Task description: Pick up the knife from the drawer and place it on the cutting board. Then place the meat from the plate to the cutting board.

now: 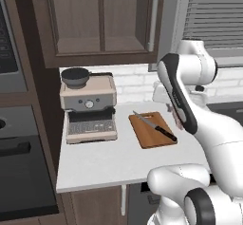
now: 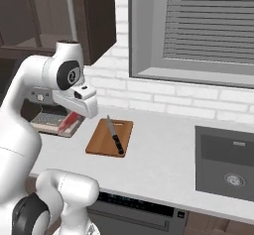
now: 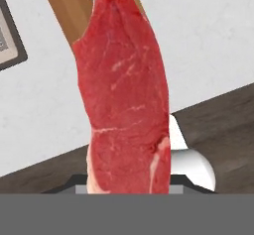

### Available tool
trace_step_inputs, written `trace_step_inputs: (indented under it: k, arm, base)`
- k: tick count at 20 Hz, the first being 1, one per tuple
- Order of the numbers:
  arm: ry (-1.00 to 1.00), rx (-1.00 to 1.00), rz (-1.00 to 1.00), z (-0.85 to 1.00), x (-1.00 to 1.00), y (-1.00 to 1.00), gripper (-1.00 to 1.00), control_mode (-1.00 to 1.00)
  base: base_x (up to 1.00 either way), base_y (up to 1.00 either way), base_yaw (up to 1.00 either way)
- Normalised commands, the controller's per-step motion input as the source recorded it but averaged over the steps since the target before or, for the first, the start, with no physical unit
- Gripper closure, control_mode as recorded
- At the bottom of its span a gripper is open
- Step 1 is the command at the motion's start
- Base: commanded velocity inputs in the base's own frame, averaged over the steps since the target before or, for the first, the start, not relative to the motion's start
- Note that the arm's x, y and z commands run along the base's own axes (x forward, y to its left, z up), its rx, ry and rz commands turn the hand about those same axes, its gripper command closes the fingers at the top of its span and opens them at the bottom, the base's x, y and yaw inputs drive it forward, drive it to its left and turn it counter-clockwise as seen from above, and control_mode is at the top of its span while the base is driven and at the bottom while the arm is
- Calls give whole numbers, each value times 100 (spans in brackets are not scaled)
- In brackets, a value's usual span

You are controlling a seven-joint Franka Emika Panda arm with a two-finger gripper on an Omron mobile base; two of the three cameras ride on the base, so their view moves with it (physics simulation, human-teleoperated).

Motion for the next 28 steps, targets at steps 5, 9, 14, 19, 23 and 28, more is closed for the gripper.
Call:
trace_step_inputs:
  k: [5, 9, 14, 19, 23, 28]
  arm:
    - [0, -9, 29, -30, -1, -3, 100, -100]
    - [16, -17, 42, -64, 9, -13, 100, -100]
    - [3, -9, 40, -54, 11, -14, 100, -100]
    - [5, 1, 33, -40, 64, 2, 100, -100]
    - [20, 10, 21, -44, 79, 13, 100, -100]
    - [1, 7, 13, -38, 45, 1, 100, -100]
  base:
    - [0, 0, 0]
    - [0, 0, 0]
    - [0, 0, 0]
    - [0, 0, 0]
    - [0, 0, 0]
    - [0, 0, 0]
